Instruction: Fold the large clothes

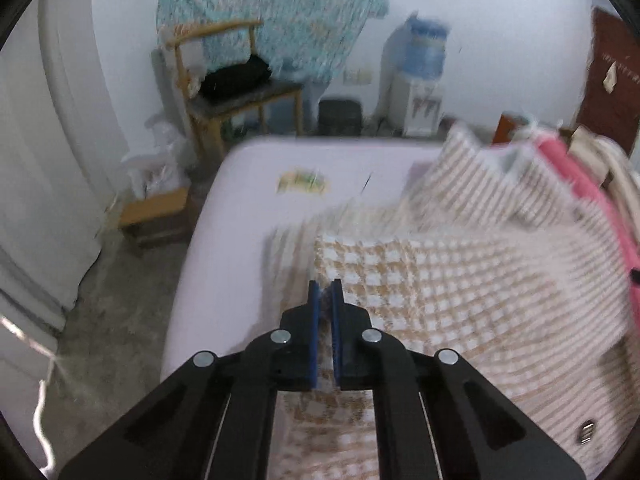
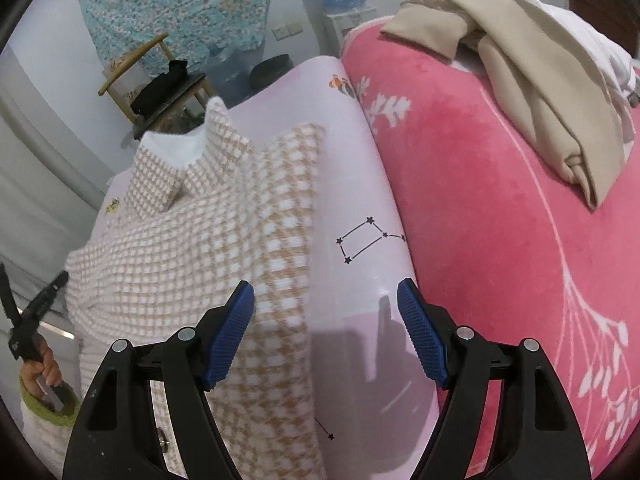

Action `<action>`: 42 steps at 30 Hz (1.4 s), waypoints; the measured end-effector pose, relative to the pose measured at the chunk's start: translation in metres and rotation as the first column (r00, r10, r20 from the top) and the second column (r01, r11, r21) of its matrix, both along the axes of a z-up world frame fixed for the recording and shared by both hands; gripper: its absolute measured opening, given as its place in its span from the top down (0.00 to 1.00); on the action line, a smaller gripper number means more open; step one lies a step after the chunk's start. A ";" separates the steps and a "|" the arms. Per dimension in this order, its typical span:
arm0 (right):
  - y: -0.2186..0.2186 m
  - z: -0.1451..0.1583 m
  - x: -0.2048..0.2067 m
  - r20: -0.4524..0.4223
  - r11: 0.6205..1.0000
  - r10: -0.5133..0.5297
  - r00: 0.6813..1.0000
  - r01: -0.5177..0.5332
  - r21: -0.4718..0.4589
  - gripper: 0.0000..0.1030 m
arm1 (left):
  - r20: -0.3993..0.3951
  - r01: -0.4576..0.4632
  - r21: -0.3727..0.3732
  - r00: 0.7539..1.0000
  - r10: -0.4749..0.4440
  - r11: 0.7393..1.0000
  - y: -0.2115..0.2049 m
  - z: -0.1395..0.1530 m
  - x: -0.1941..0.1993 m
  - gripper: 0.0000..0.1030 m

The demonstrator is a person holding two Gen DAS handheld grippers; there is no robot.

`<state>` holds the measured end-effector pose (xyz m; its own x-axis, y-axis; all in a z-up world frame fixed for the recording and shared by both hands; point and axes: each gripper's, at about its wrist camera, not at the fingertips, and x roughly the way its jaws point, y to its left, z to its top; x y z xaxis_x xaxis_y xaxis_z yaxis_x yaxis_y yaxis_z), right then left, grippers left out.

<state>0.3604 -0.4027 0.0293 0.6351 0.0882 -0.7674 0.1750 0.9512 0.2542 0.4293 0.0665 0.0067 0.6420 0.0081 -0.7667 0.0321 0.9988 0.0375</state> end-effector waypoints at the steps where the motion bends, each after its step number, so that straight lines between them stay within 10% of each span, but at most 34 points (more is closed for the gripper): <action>1: 0.001 -0.001 0.001 -0.003 1.000 0.003 1.000 -0.003 -0.006 0.36 | -0.029 -0.005 0.001 1.000 0.005 1.000 0.002 -0.010 0.003 0.95; 12: 0.038 0.029 0.017 0.097 0.986 0.095 0.991 -0.080 -0.145 0.49 | 0.104 -0.005 -0.188 0.994 0.025 0.982 0.028 0.029 -0.021 0.90; 20: 0.064 0.005 0.076 0.043 0.970 0.120 0.992 -0.108 -0.216 0.59 | -0.084 0.046 -0.063 0.995 -0.051 0.997 -0.017 -0.019 0.024 0.90; 24: 0.054 -0.014 0.094 -0.008 0.965 0.081 0.997 -0.081 -0.249 0.61 | -0.052 0.052 -0.074 0.997 -0.056 0.996 -0.012 -0.025 0.023 0.87; 35: 0.121 0.010 0.017 0.026 0.903 0.310 0.950 -0.286 -0.322 0.49 | -0.068 0.194 -0.056 0.978 -0.198 0.979 -0.029 -0.013 -0.025 0.78; 38: 0.126 -0.030 0.024 -0.096 0.894 0.278 0.956 -0.294 -0.337 0.48 | -0.072 0.180 -0.025 0.981 -0.181 0.983 -0.034 -0.026 -0.031 0.76; 42: 0.124 -0.005 0.006 -0.073 0.935 0.188 0.980 -0.201 -0.291 0.46 | -0.088 0.135 -0.068 0.986 -0.141 0.988 -0.028 -0.011 -0.042 0.72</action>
<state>0.3660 -0.2785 0.0238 0.5941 -0.0280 -0.8039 -0.0163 0.9988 -0.0468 0.3876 0.0390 -0.0040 0.5601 -0.1247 -0.8190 0.1703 0.9848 -0.0335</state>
